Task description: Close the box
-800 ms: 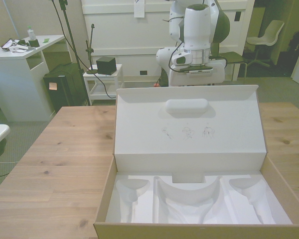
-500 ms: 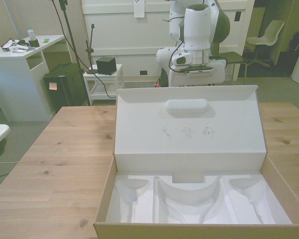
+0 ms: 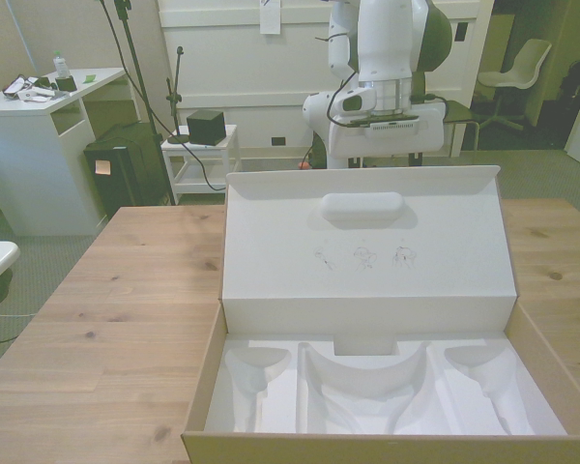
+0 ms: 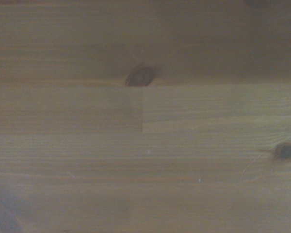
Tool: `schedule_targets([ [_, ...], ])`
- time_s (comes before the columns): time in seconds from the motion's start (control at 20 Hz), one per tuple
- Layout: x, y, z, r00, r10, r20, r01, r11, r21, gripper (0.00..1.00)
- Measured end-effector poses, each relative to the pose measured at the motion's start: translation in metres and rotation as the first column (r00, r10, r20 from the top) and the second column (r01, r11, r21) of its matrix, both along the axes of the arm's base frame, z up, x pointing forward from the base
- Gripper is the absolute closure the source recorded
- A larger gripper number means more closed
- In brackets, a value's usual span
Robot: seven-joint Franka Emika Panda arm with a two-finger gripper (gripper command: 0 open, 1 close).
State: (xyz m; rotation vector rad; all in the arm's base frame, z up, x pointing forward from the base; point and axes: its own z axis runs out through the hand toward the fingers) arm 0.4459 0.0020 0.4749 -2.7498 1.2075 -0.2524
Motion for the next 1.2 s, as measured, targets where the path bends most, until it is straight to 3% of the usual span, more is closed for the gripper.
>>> schedule_targets([
  [0.85, 0.069, -0.025, 0.070, 1.000, 0.004, 0.025, -0.004, 1.000, 0.008, 0.00],
  [1.2, 0.114, -0.047, 0.118, 0.999, 0.021, 0.026, -0.022, 1.000, 0.006, 0.00],
])
